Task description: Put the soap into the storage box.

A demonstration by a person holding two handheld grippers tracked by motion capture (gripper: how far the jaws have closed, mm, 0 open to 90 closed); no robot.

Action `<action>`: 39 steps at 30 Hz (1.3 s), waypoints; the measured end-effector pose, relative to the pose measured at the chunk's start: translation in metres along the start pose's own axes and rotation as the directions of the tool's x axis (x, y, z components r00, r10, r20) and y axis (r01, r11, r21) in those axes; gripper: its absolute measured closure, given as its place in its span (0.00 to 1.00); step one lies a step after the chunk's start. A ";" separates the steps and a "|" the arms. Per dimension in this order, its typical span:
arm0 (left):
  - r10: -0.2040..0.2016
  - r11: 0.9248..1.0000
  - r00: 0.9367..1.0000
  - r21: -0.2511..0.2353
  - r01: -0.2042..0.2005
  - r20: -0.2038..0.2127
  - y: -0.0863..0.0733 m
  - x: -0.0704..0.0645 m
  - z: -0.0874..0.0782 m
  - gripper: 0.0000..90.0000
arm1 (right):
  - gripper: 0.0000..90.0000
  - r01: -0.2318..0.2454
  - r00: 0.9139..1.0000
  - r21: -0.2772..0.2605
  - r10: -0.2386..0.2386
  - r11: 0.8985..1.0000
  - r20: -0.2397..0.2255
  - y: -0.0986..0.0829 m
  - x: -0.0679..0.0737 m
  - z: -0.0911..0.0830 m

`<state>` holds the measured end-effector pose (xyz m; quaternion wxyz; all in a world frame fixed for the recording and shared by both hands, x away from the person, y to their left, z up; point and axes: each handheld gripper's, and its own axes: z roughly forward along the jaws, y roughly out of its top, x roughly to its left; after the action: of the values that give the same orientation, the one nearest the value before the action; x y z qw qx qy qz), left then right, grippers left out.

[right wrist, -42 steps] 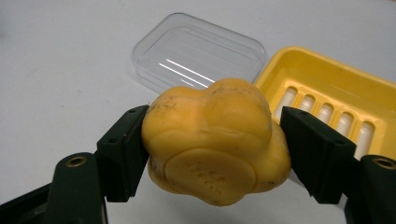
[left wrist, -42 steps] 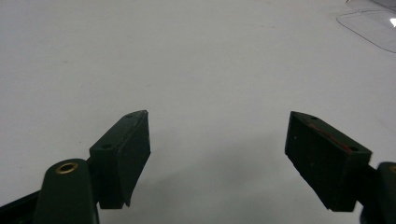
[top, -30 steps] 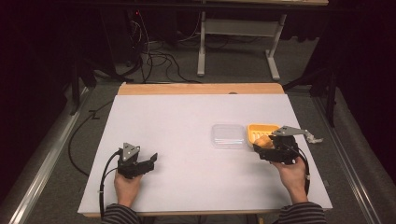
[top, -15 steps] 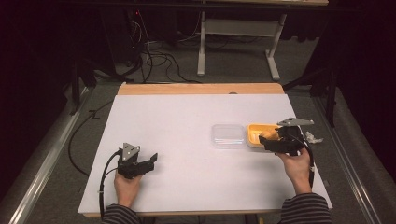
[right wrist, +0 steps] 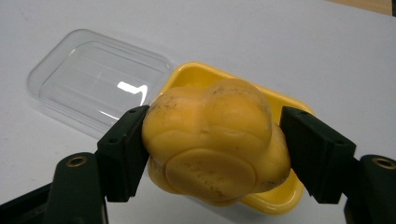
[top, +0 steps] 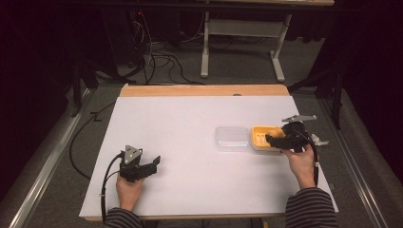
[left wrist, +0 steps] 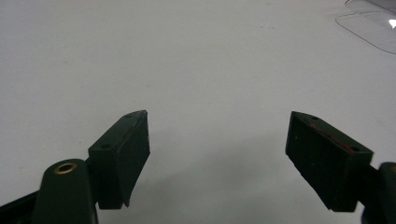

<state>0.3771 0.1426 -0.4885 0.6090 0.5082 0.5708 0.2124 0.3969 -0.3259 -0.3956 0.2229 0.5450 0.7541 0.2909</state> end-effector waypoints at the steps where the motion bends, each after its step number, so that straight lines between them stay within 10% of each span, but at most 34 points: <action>1: 0.002 1.000 1.000 -0.001 -0.002 0.000 0.000 0.000 0.000 0.25 | 0.31 -0.003 1.000 0.006 0.003 1.000 0.002 0.000 -0.001 0.002; 39: -0.002 1.000 1.000 0.000 0.002 0.000 0.000 0.000 0.000 0.25 | 0.31 -0.029 0.999 0.136 0.026 0.990 0.026 0.006 -0.009 0.049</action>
<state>0.3774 0.1426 -0.4886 0.6092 0.5077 0.5713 0.2116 0.4355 -0.3233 -0.4274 0.1902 0.5728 0.7618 0.2352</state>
